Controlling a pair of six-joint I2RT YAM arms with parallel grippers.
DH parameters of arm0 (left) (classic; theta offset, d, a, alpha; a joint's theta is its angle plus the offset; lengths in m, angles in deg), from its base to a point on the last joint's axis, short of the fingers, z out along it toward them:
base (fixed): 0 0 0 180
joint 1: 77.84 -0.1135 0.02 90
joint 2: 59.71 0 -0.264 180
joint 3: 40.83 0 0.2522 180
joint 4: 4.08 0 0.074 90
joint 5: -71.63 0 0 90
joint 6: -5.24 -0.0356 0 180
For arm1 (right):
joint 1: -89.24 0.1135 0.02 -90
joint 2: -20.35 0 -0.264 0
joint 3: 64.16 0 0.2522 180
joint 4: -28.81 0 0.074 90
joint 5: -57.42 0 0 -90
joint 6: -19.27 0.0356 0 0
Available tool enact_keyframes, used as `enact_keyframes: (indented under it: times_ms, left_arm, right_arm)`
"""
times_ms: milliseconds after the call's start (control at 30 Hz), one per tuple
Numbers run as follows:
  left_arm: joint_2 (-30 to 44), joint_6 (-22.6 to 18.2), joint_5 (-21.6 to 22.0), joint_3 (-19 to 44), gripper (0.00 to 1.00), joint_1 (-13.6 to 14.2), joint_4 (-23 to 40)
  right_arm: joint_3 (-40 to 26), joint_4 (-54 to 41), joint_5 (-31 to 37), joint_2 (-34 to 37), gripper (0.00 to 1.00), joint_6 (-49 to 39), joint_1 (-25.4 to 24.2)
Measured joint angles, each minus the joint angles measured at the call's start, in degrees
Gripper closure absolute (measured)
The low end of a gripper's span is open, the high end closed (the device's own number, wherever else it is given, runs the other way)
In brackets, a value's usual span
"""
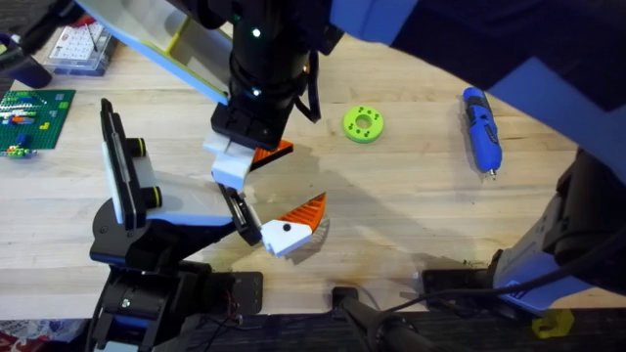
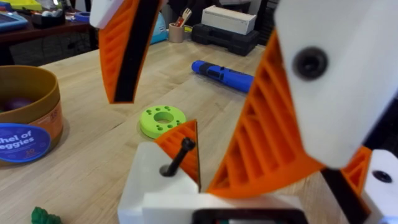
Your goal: Pick up the gripper from the table and insert it into the empty holder that is missing its gripper. Then pick up a screw, insert it into the mounting hole, and use the screwdriver to tighten it. Finally, clean up the table by picking up the vegetable and placing it into the bucket.
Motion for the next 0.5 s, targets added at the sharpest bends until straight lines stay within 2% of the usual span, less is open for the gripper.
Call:
enact_keyframes:
  times_ms: [500]
  left_arm:
    - [0.0, 0.0, 0.0, 0.0, 0.014, 0.0, 0.1]
  right_arm:
    - [0.1, -1.7, 0.0, 0.0, 0.037, -0.2, 0.0]
